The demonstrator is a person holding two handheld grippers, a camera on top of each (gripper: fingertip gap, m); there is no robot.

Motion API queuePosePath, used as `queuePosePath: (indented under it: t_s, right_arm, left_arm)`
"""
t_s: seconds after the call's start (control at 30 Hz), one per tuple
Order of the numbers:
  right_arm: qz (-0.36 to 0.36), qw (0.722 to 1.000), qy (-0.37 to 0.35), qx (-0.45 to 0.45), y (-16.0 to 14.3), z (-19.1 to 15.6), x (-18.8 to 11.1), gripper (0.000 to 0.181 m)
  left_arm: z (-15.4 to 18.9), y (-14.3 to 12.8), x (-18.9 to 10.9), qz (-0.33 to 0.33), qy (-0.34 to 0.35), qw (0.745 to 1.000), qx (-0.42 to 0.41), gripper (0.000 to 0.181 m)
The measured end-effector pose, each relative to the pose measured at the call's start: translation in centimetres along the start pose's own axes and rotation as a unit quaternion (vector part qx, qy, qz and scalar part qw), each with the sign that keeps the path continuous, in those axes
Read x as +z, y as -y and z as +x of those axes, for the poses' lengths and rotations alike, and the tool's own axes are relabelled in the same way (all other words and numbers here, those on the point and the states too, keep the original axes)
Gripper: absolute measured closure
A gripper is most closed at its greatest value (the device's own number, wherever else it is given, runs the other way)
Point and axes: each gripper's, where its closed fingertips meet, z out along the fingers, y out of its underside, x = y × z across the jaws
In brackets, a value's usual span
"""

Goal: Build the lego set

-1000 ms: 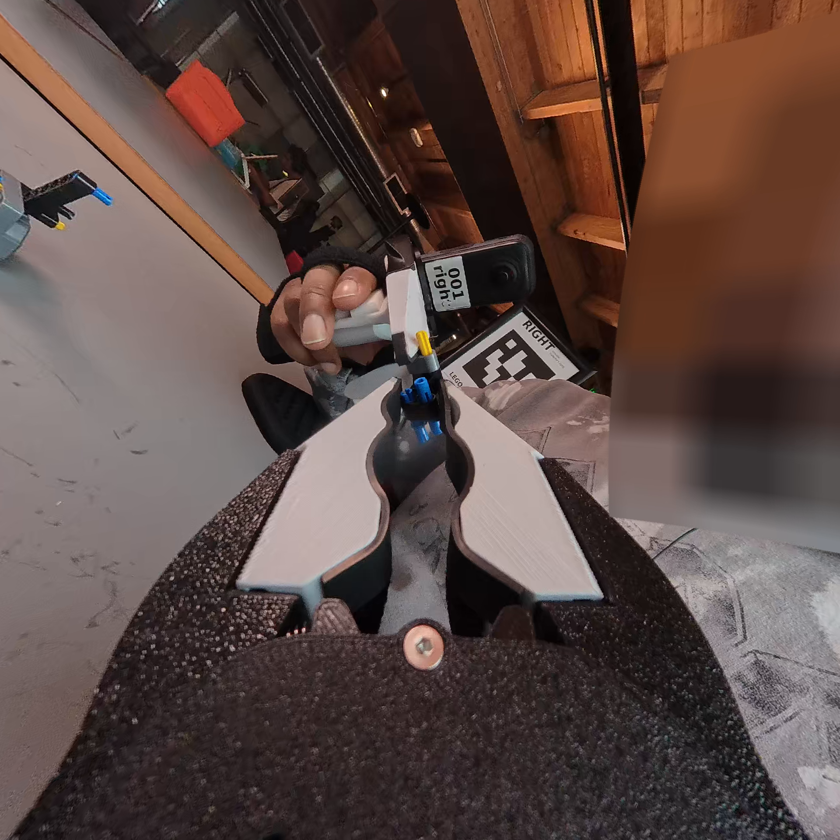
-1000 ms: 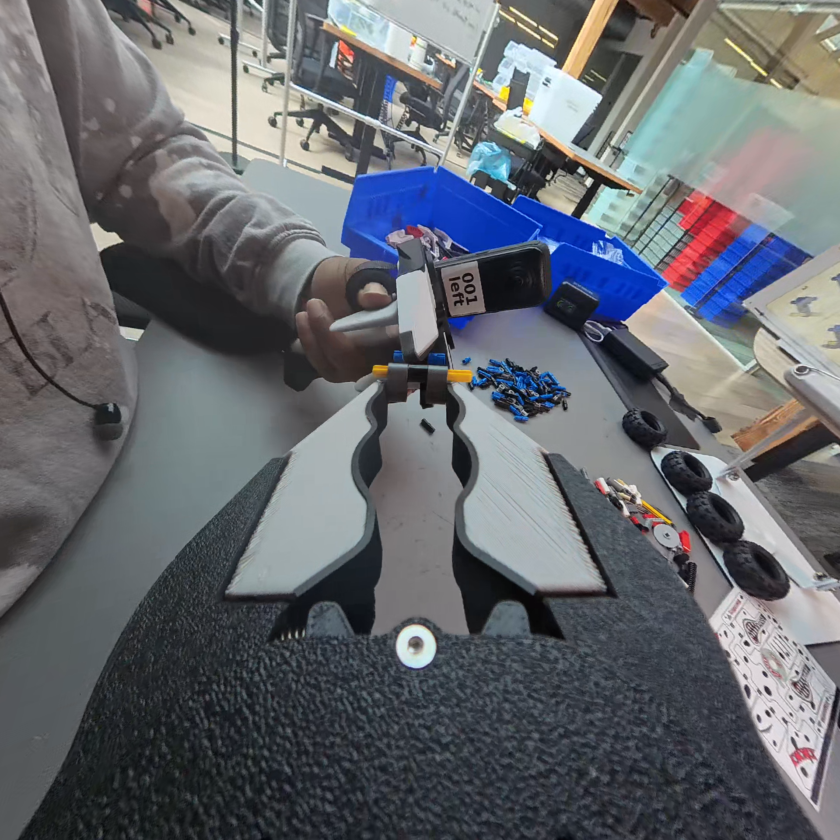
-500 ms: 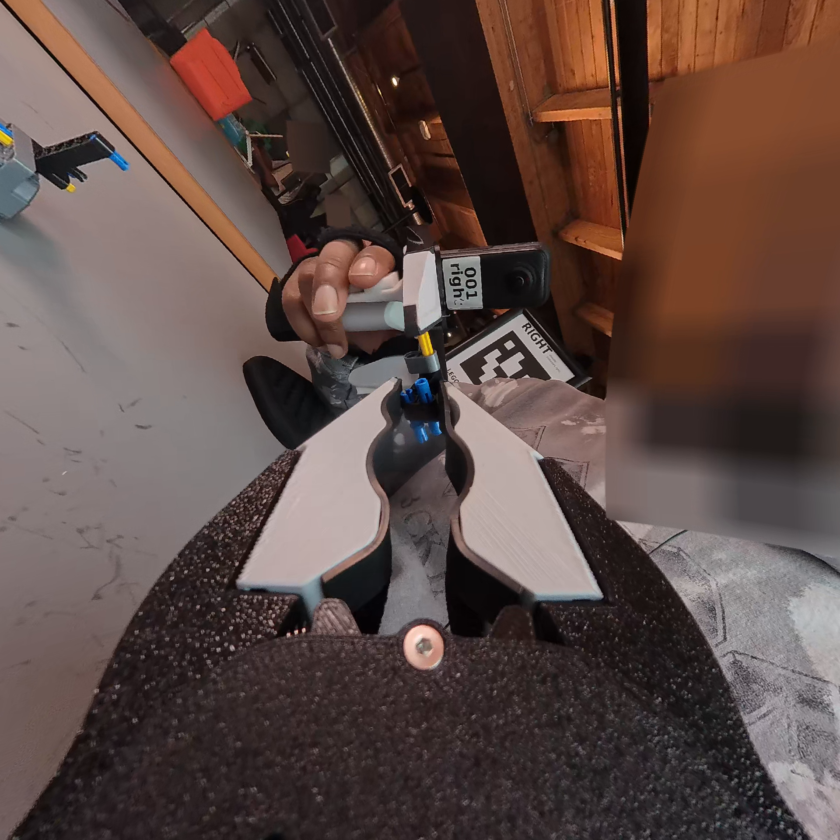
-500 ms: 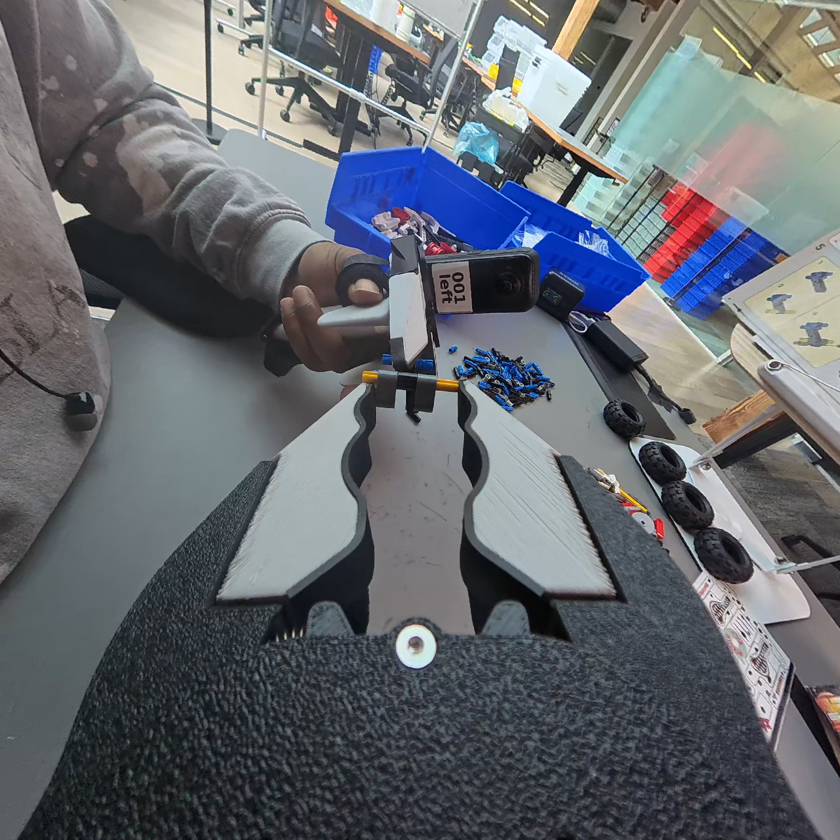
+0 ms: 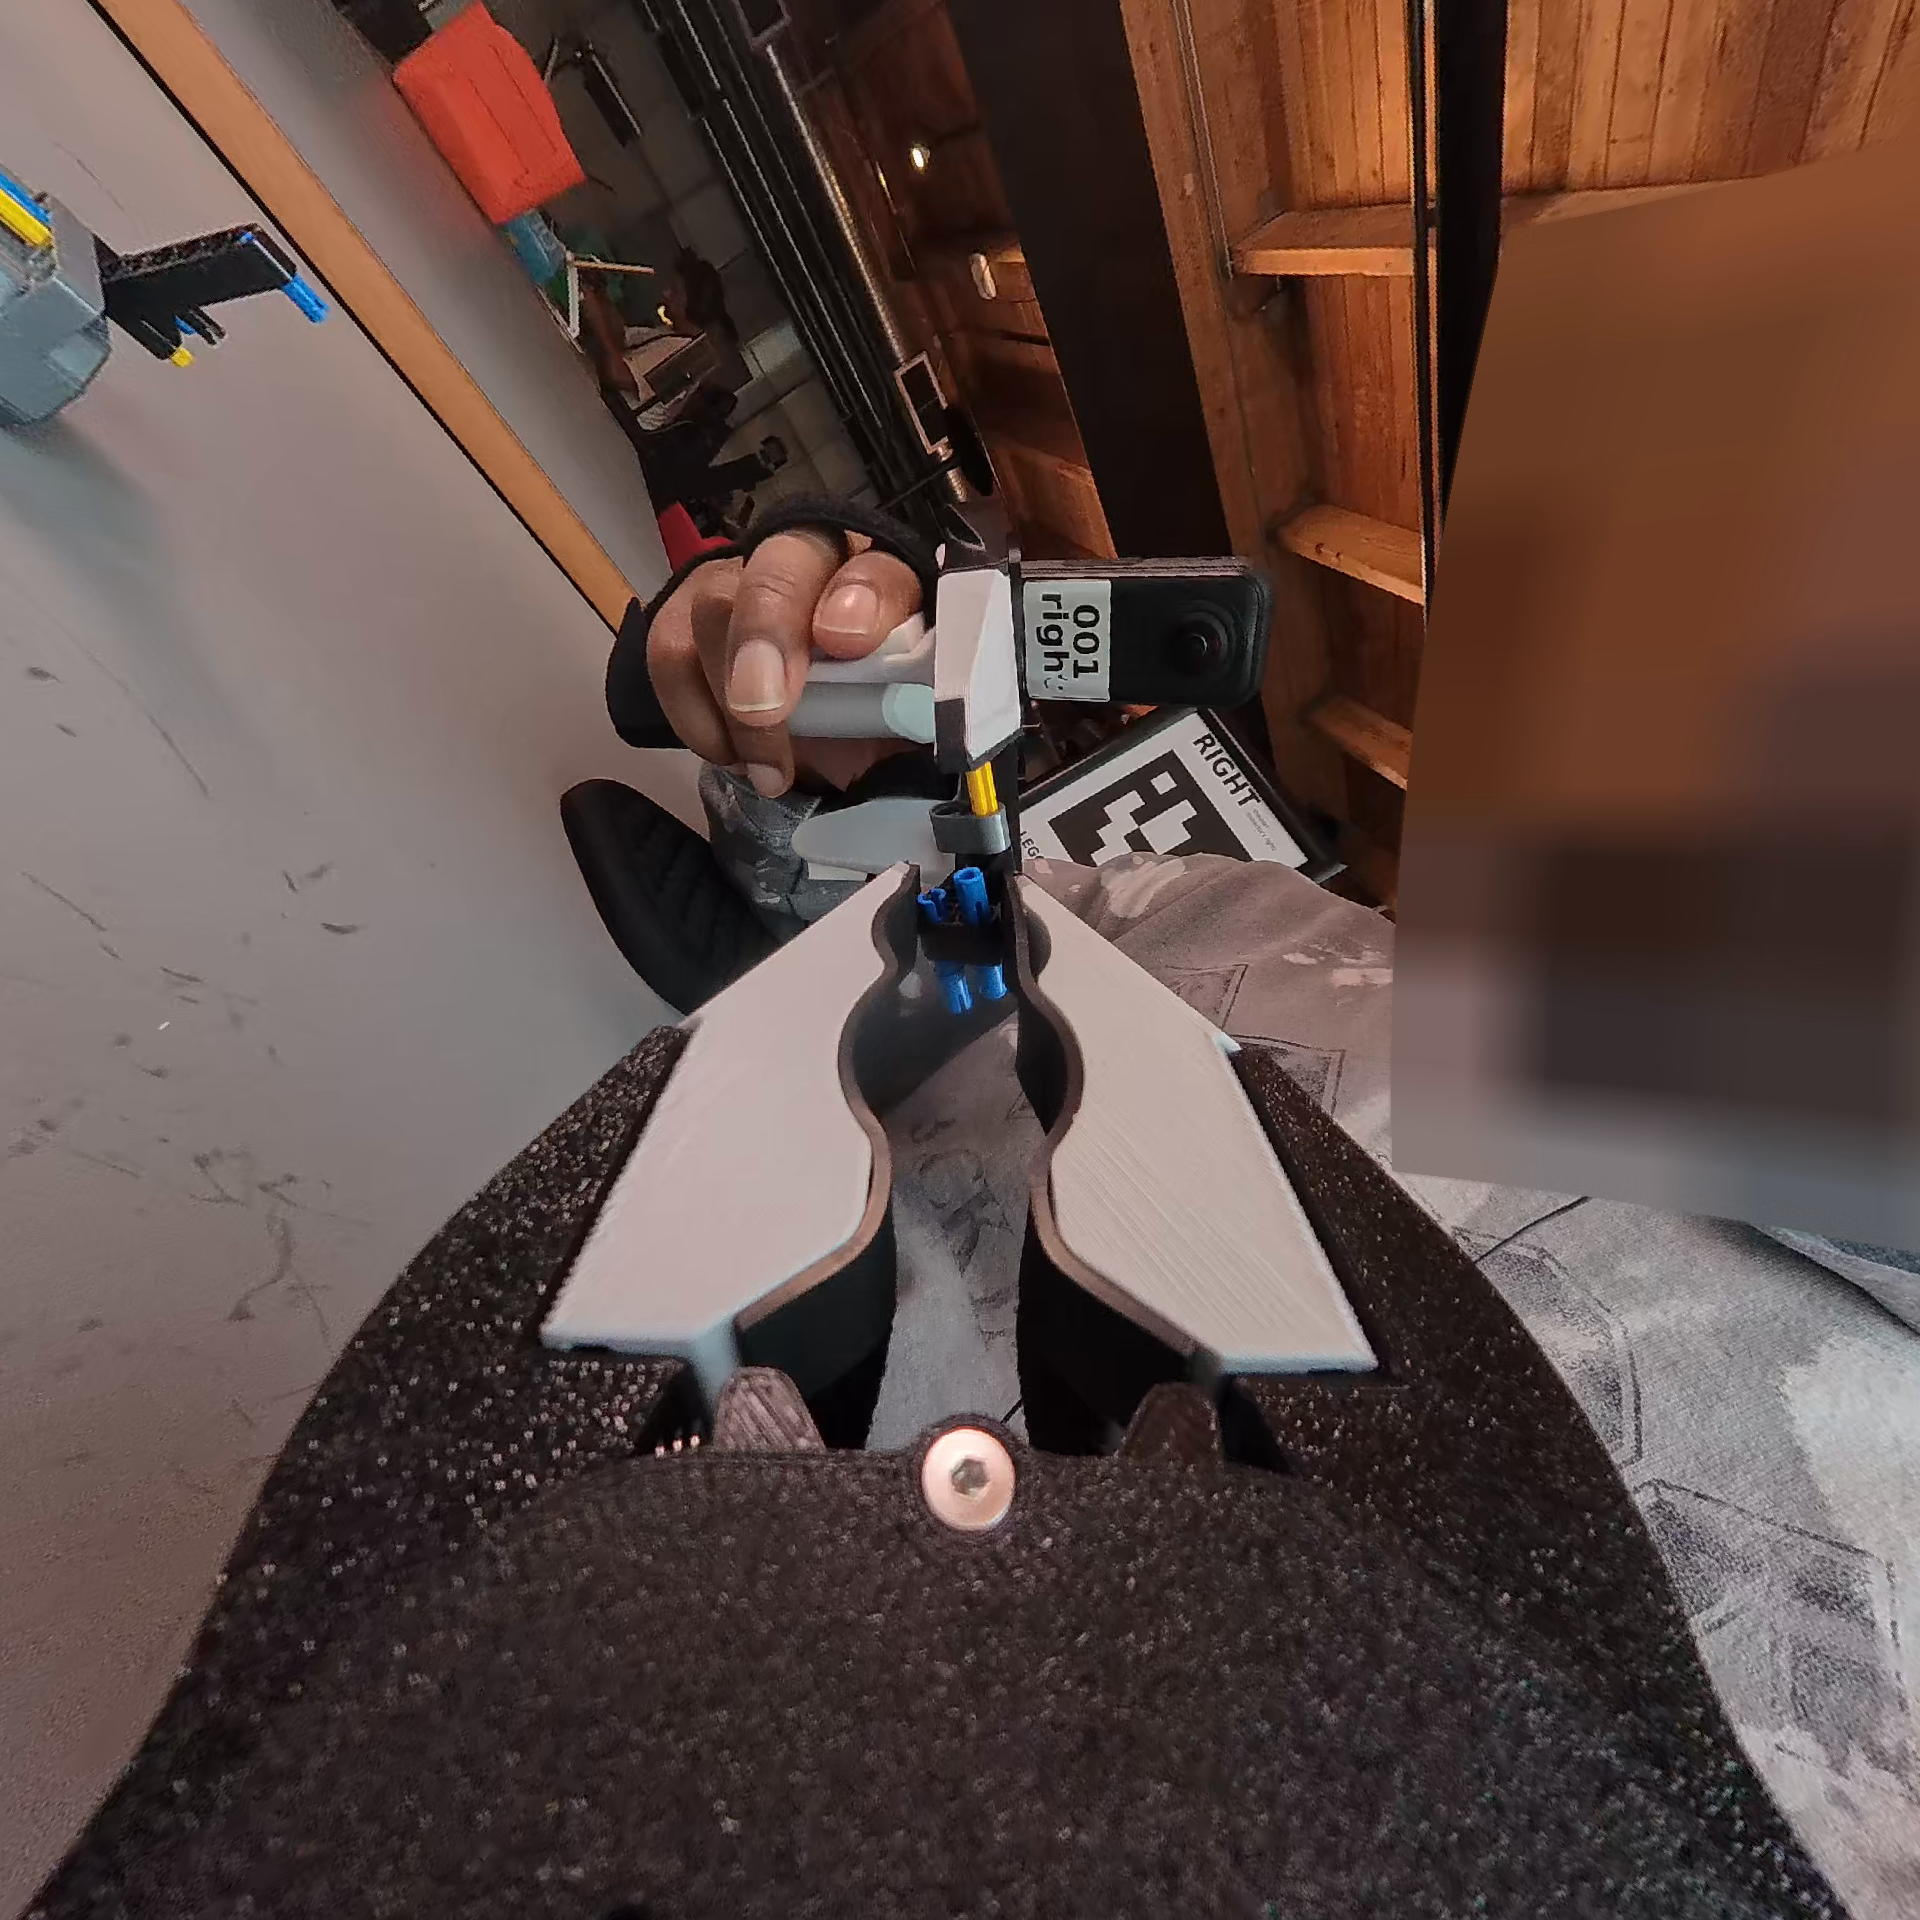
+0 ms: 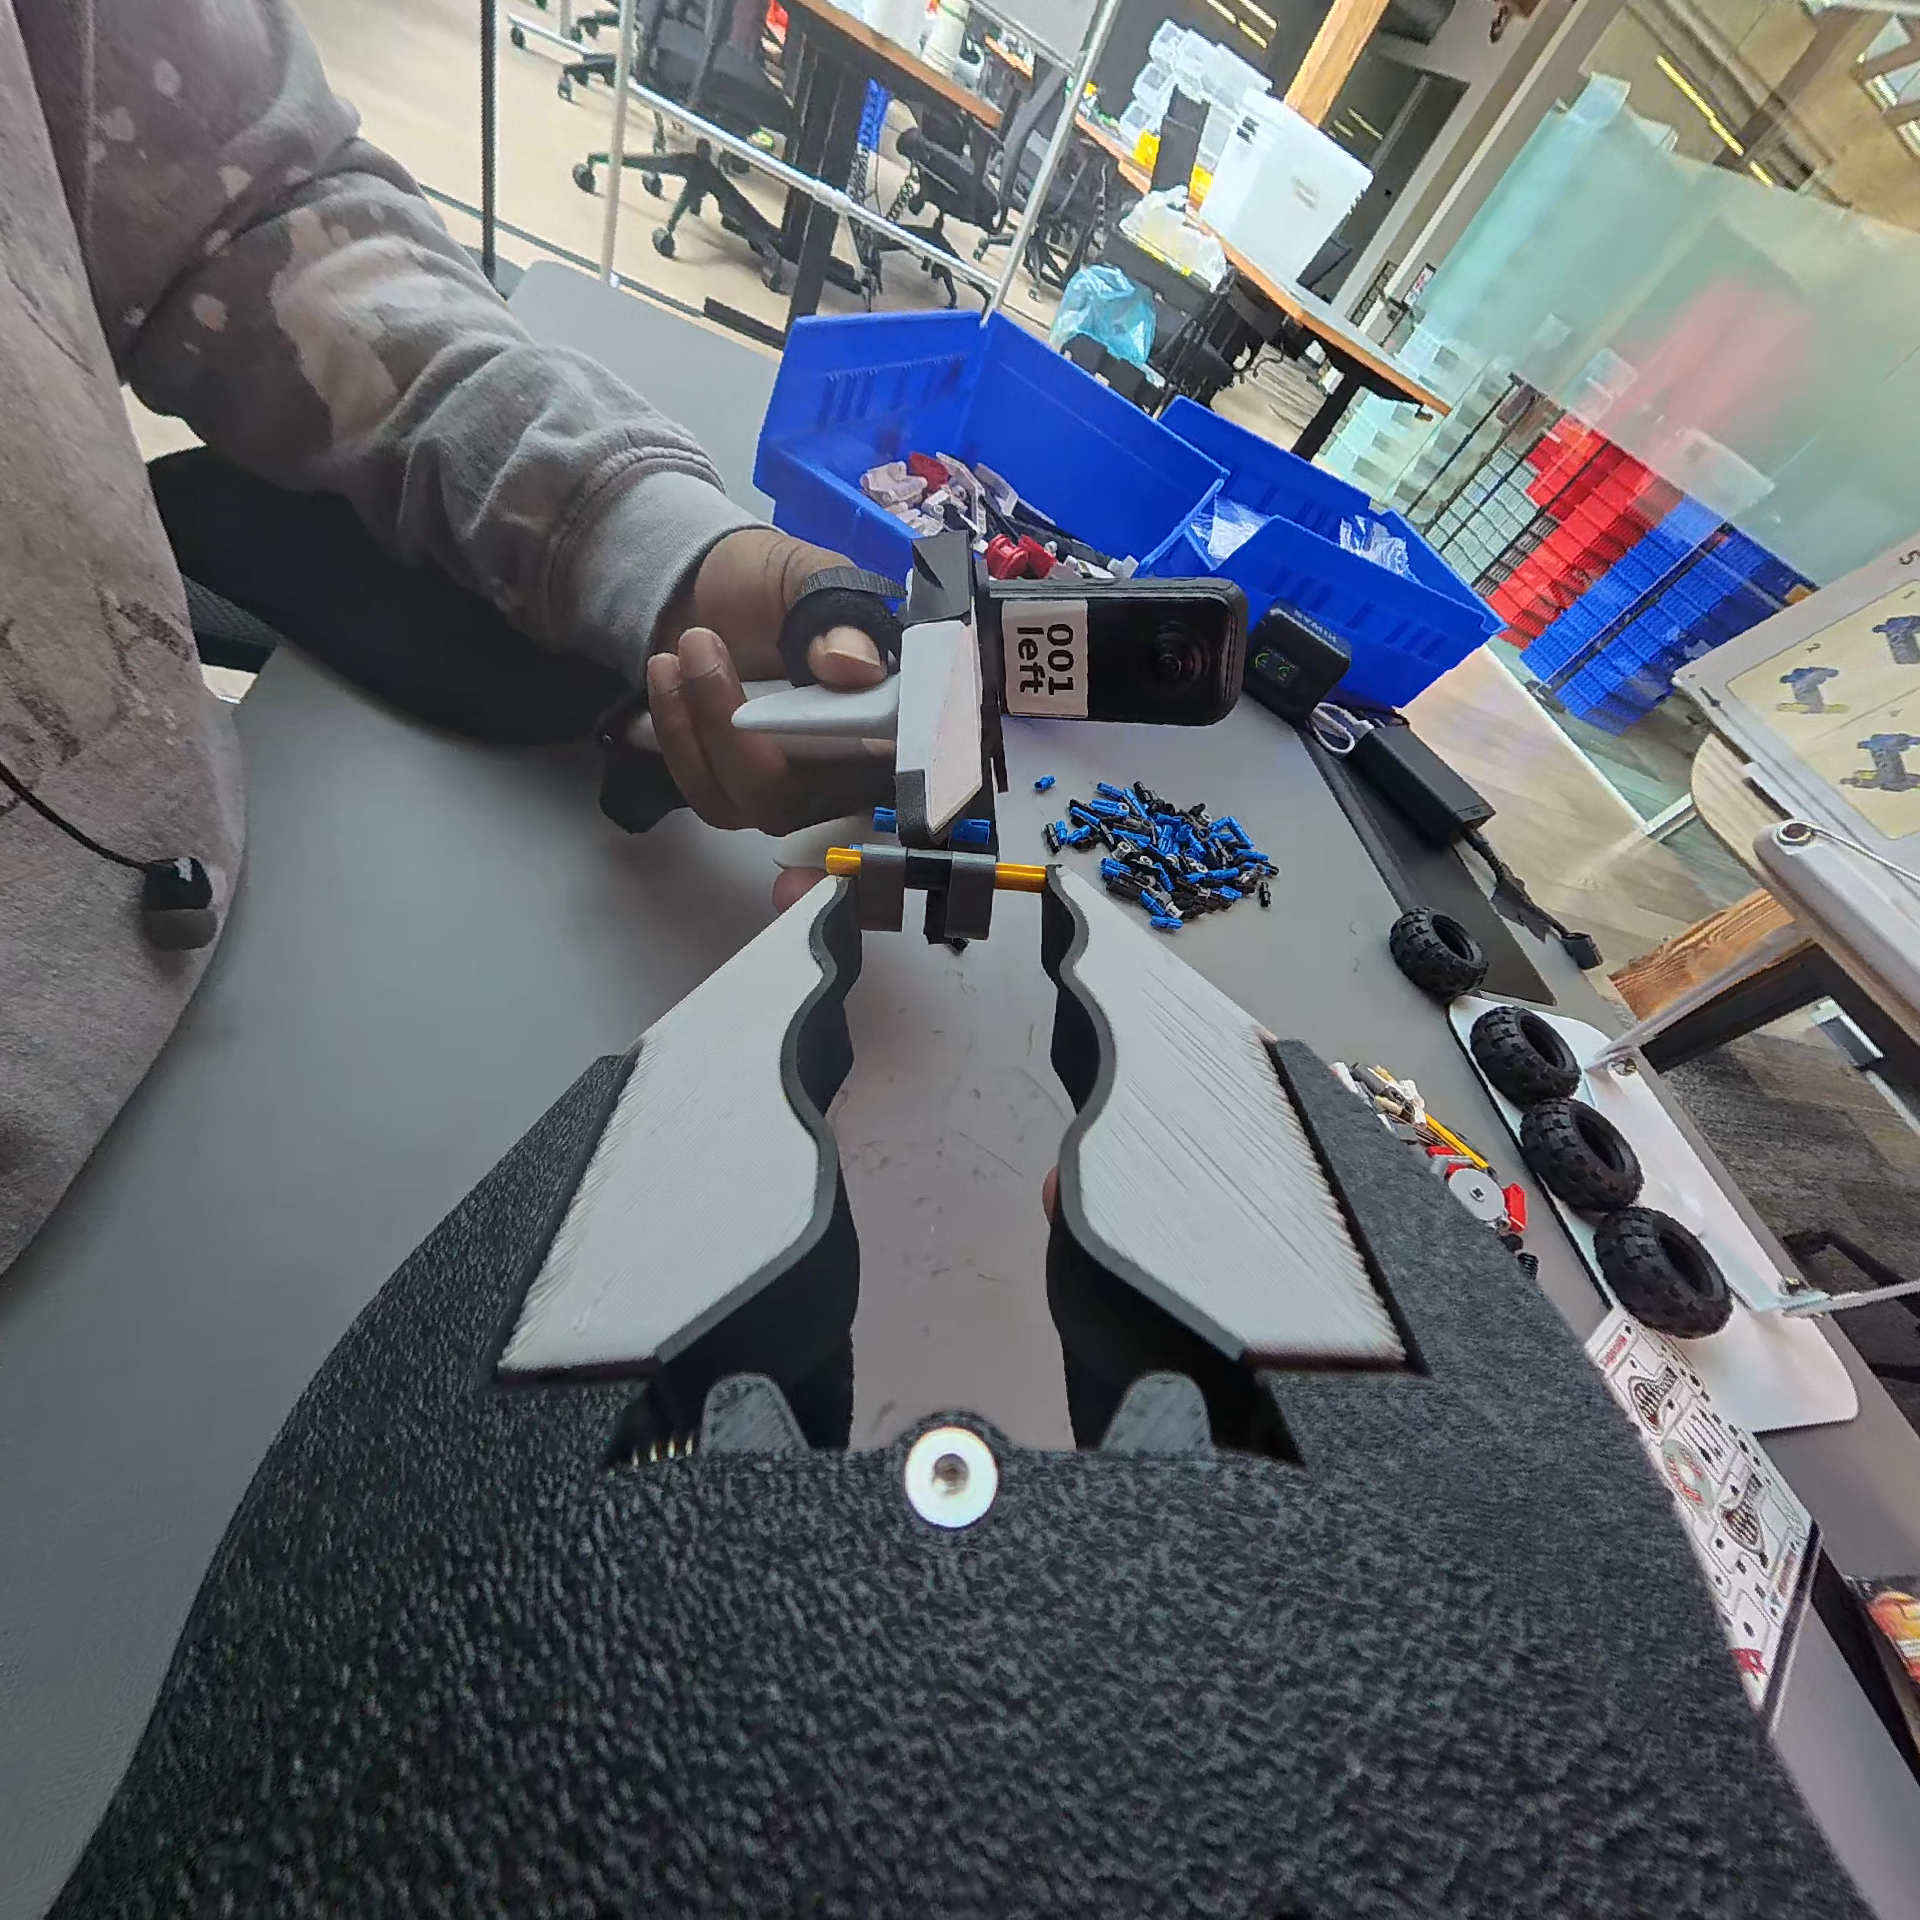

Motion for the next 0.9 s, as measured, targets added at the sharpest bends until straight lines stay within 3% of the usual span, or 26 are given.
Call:
queuePosePath:
  t_s: [0.9]
  right_arm:
    - [-0.016,0.999,0.028,0.001,-0.88,-0.92,-0.04,0.148]
  left_arm:
    - [-0.77,-1.02,0.13,-0.02,0.002,0.999,-0.025,0.168]
